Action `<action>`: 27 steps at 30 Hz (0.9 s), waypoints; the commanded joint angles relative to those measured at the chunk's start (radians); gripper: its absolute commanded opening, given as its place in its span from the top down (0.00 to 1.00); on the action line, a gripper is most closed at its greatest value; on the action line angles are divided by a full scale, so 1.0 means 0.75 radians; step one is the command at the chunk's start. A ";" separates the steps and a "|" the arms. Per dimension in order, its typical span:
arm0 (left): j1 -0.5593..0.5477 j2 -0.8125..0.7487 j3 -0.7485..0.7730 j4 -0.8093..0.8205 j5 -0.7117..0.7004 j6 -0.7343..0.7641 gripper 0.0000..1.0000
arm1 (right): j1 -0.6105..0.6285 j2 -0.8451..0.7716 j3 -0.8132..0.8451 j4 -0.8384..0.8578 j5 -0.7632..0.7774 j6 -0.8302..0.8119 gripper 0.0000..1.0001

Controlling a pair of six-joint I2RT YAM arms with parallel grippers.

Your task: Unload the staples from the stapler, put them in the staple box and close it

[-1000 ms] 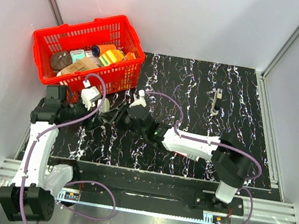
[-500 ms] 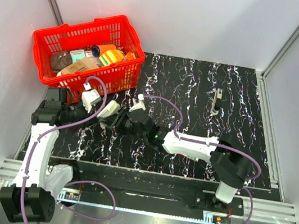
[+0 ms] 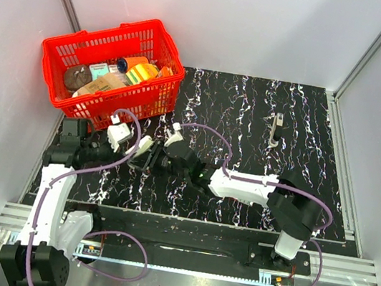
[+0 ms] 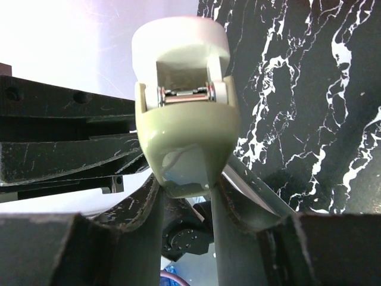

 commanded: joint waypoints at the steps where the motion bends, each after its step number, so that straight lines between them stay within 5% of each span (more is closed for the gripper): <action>1: 0.014 -0.016 -0.048 0.061 -0.238 0.162 1.00 | -0.098 -0.060 -0.052 0.022 0.044 -0.080 1.00; 15: 0.016 -0.045 -0.219 0.539 -0.461 0.101 1.00 | -0.223 -0.001 0.007 -0.080 -0.149 -0.331 1.00; 21: -0.049 -0.239 -0.416 0.766 -0.498 0.311 1.00 | -0.249 0.073 0.191 -0.236 -0.224 -0.683 1.00; 27: -0.107 -0.321 -0.520 0.854 -0.551 0.534 1.00 | -0.272 0.107 0.253 -0.260 -0.282 -0.790 1.00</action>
